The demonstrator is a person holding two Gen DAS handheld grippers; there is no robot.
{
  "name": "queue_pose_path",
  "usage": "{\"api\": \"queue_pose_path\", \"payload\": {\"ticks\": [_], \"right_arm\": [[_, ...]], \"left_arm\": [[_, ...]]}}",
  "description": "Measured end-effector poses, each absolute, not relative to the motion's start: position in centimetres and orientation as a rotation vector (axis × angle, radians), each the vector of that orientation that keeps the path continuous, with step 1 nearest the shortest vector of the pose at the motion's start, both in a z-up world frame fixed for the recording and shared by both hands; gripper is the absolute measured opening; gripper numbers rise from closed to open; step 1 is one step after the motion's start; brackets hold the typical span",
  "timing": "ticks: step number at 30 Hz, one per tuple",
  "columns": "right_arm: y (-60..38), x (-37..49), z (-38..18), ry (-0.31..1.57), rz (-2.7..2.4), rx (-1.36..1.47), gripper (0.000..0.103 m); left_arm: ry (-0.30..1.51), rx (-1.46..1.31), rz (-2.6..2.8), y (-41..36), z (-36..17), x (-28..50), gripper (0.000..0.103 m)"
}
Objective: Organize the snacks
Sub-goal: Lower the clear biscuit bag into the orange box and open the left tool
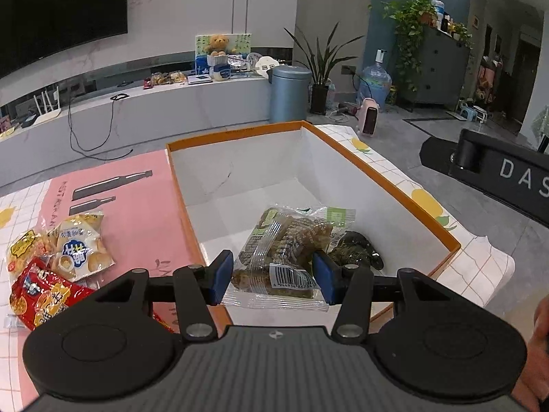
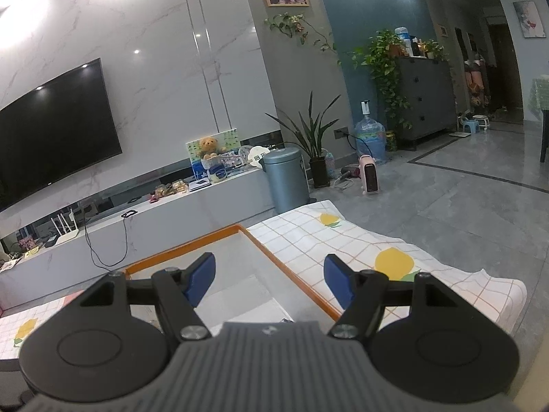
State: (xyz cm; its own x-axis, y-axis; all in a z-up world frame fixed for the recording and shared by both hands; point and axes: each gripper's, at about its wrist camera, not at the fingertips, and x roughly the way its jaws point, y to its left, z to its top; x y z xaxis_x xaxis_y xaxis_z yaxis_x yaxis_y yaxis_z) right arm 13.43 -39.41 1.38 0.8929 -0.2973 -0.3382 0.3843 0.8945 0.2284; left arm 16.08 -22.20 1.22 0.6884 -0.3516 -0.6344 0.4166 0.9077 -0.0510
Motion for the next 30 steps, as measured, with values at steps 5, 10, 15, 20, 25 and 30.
{"api": "queue_pose_path", "payload": {"ticks": [5,10,15,20,25,30], "right_arm": [[-39.5,13.5,1.3,0.322,-0.353,0.297,0.069],[-39.5,13.4,1.6,0.319,-0.345,0.282,0.069],[-39.6,13.4,1.4,0.325,-0.347,0.276,0.069],[-39.5,13.4,1.5,0.321,-0.345,0.277,0.069],[-39.4,13.4,1.6,0.325,-0.342,0.278,0.069],[-39.5,13.4,1.6,0.325,-0.353,0.283,0.069]], "left_arm": [[0.701,0.108,-0.432,-22.6,0.8,16.5,0.058],[0.667,0.116,-0.427,-22.8,0.6,16.6,0.058],[0.698,0.063,-0.437,-22.5,0.4,17.3,0.058],[0.726,0.033,-0.435,-22.1,0.2,17.7,0.058],[0.734,0.023,-0.414,-22.0,0.5,17.8,0.079],[0.685,0.026,-0.441,-21.7,1.6,16.9,0.083]]}}
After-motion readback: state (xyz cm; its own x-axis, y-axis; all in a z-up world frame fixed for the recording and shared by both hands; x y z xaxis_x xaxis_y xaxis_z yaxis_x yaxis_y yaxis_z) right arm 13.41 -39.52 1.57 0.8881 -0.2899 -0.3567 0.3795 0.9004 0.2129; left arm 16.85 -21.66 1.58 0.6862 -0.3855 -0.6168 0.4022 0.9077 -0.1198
